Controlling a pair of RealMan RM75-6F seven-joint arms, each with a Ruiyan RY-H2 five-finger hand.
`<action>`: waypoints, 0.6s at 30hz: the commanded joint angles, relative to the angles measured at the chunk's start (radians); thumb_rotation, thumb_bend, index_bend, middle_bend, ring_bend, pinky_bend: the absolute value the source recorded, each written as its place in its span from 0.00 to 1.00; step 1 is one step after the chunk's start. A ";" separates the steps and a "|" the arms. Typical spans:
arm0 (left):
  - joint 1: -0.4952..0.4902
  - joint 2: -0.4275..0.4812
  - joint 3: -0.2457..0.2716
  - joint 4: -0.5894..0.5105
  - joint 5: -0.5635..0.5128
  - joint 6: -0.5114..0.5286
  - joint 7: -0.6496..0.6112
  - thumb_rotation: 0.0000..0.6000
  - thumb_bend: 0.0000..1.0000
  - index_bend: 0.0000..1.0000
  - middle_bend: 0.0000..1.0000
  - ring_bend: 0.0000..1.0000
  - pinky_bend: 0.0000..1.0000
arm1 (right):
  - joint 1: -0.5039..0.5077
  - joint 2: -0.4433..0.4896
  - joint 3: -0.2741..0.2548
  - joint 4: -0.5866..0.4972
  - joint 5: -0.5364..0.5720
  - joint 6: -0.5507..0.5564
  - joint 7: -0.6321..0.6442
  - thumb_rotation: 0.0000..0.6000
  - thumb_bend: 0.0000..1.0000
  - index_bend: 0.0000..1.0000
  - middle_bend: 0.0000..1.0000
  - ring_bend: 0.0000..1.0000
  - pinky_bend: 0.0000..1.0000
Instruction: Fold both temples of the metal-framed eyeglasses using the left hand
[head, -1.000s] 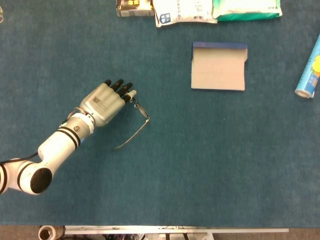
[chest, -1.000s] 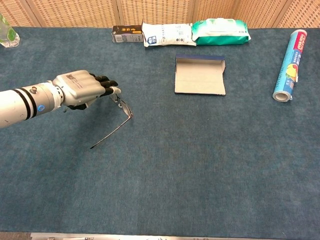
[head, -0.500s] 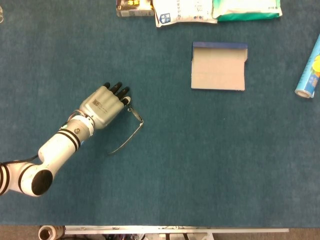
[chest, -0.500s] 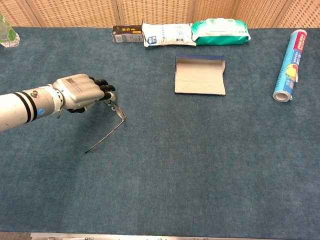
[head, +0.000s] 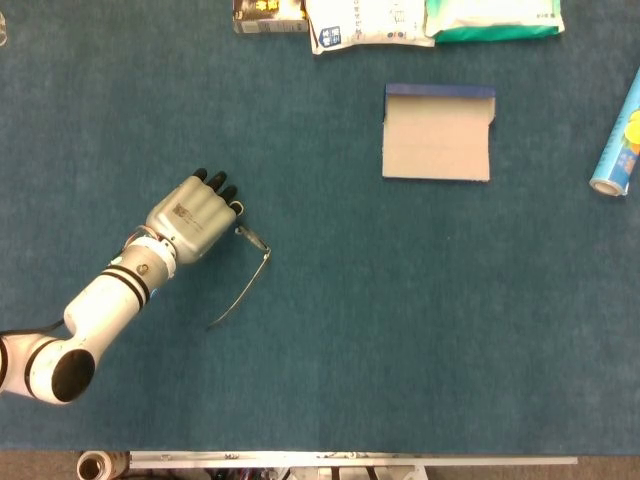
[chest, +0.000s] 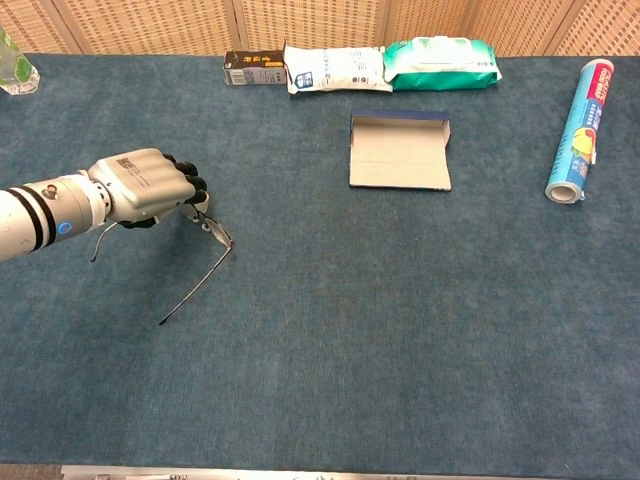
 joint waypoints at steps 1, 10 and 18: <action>0.000 0.005 0.006 -0.007 -0.004 0.009 0.006 1.00 1.00 0.27 0.21 0.12 0.23 | 0.000 0.000 0.000 -0.001 0.000 0.000 0.000 1.00 0.16 0.61 0.53 0.47 0.52; -0.001 0.010 0.024 -0.012 -0.019 0.039 0.031 1.00 1.00 0.34 0.29 0.17 0.27 | 0.001 -0.002 -0.003 0.000 -0.002 -0.003 -0.004 1.00 0.16 0.61 0.53 0.47 0.52; -0.006 0.009 0.035 -0.014 -0.052 0.055 0.061 1.00 1.00 0.44 0.38 0.23 0.31 | 0.003 -0.004 -0.004 0.001 -0.002 -0.006 -0.007 1.00 0.16 0.61 0.53 0.47 0.52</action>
